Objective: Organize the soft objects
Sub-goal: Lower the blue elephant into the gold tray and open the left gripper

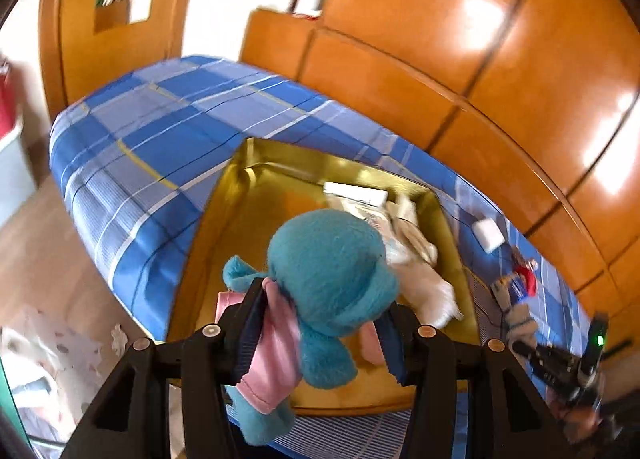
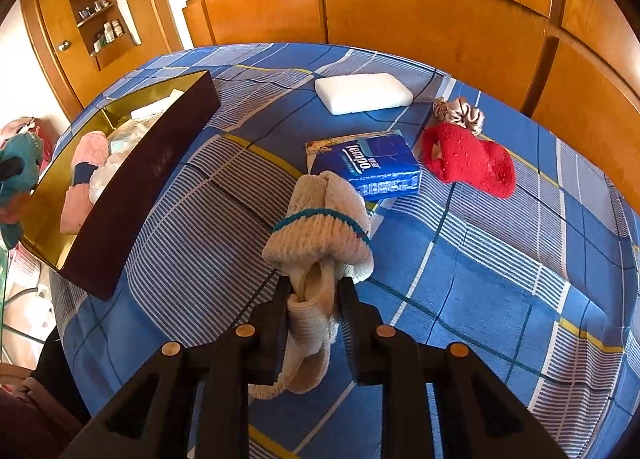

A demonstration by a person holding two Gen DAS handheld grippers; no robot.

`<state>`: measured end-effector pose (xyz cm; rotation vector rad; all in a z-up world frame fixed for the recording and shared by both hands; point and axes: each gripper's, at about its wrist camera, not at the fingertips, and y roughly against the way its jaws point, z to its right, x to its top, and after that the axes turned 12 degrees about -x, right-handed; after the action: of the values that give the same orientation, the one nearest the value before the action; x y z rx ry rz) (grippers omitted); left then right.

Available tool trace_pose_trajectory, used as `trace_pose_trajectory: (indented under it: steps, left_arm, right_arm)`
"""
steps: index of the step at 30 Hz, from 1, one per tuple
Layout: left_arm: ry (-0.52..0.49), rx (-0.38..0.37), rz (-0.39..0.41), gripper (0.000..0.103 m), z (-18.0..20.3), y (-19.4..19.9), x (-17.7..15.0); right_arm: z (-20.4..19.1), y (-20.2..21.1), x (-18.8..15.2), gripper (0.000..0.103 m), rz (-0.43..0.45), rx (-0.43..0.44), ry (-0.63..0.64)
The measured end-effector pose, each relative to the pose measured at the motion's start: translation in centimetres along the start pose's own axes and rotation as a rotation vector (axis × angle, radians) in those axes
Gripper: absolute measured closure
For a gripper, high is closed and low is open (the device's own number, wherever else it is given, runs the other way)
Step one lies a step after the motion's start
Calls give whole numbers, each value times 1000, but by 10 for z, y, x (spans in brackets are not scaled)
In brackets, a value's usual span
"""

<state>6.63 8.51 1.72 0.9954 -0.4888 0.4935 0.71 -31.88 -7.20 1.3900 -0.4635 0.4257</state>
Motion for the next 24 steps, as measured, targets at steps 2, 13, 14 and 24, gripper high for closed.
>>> trace_pose_trajectory:
  steps: [2, 13, 14, 24]
  left_arm:
    - [24, 7, -12, 51, -11, -7, 10]
    - [97, 33, -85, 51, -29, -85, 54]
    - [116, 32, -96, 51, -31, -94, 58]
    - [166, 41, -107, 36, -39, -142, 85]
  right_arm:
    - [-2, 0, 0, 81, 4, -8, 14]
    - [-3, -2, 1, 80, 1, -1, 16]
    - [-3, -1, 1, 80, 2, -2, 17]
    - [-4, -2, 1, 80, 6, -5, 22]
